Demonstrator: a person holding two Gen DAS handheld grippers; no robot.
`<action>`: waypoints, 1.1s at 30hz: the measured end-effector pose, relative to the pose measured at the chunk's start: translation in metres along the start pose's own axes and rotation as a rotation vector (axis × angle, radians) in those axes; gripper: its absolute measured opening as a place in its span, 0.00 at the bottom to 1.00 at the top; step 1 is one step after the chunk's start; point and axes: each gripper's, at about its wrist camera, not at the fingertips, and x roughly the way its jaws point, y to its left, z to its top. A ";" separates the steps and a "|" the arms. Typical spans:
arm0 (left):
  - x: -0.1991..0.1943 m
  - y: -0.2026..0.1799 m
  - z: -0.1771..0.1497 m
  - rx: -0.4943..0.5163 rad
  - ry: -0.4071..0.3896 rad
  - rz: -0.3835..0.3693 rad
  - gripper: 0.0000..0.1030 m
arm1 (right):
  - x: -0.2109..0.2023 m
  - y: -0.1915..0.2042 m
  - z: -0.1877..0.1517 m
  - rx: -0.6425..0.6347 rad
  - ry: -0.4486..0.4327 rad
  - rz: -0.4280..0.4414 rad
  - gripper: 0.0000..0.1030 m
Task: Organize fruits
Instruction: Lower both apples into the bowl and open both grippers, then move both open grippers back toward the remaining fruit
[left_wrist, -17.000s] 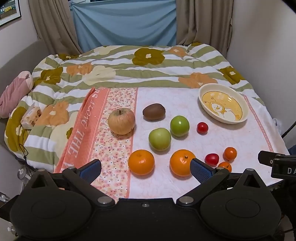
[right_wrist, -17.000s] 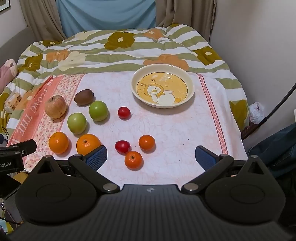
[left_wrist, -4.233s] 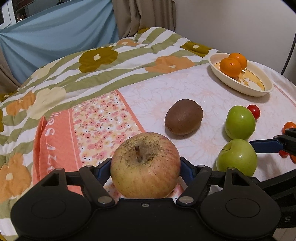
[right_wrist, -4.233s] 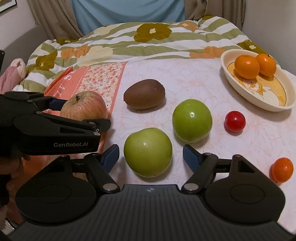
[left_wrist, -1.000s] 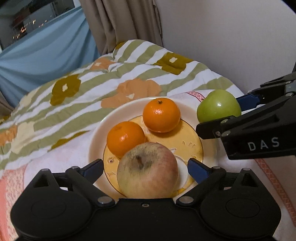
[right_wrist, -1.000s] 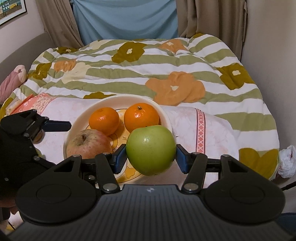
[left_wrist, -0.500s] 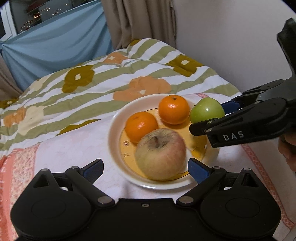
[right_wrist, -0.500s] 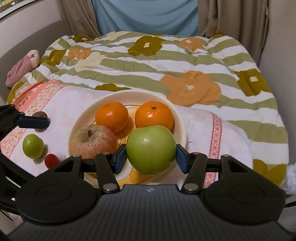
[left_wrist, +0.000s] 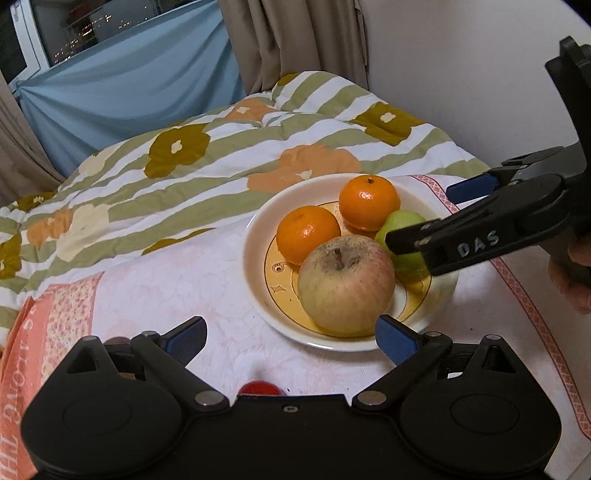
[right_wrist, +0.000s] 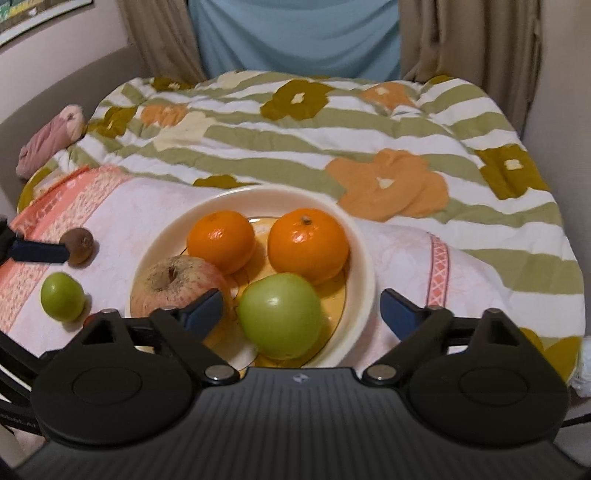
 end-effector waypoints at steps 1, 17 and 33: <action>-0.001 0.001 -0.001 -0.004 0.001 -0.001 0.97 | -0.001 -0.001 -0.001 0.006 0.002 0.005 1.00; -0.043 0.010 -0.009 -0.043 -0.054 -0.008 0.97 | -0.057 0.018 0.000 0.007 -0.041 -0.076 1.00; -0.118 0.049 -0.044 -0.086 -0.125 -0.024 0.97 | -0.150 0.089 -0.015 0.092 -0.076 -0.172 1.00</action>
